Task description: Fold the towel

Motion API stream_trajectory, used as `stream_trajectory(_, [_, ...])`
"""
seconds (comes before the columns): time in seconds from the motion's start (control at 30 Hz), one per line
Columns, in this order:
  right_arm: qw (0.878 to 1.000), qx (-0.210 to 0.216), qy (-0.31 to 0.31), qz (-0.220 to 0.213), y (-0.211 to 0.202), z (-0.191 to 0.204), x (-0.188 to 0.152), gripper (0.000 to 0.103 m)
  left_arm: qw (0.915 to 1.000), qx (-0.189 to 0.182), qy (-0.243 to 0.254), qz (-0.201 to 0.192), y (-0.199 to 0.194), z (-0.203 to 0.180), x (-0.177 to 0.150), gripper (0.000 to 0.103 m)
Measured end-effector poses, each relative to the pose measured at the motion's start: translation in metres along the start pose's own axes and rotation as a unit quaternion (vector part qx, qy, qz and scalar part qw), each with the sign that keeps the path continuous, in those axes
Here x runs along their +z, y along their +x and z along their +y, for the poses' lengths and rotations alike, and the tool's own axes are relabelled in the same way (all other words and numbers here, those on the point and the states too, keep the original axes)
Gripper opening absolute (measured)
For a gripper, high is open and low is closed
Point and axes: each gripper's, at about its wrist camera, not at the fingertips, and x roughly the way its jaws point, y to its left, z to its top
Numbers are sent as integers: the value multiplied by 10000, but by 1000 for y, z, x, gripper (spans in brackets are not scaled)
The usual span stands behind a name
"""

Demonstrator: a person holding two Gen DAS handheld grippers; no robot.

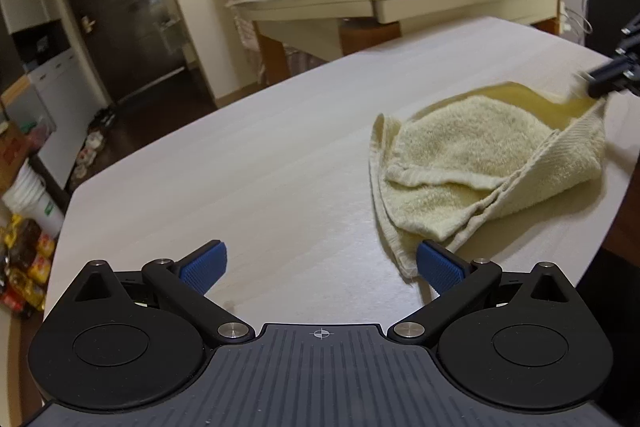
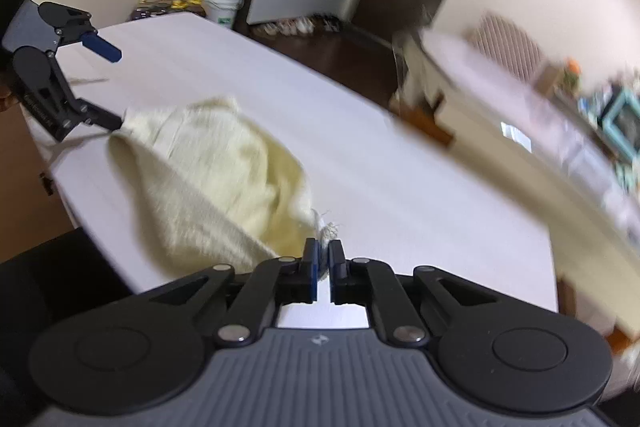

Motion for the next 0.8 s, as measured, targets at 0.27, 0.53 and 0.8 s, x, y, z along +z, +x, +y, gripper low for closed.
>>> stream_trajectory(0.27, [9939,597,48,-928,-24,17,34,22,9999,69,68,51,-3,-5,0,103])
stream_trajectory(0.53, [9832,1416,-798,-836,33,68,85,32,9999,62,73,74,-6,-6,-2,103])
stream_trajectory(0.8, [9799,1528,-1281,-37,111,102,113,35,9999,92,29,45,-6,-7,-3,103])
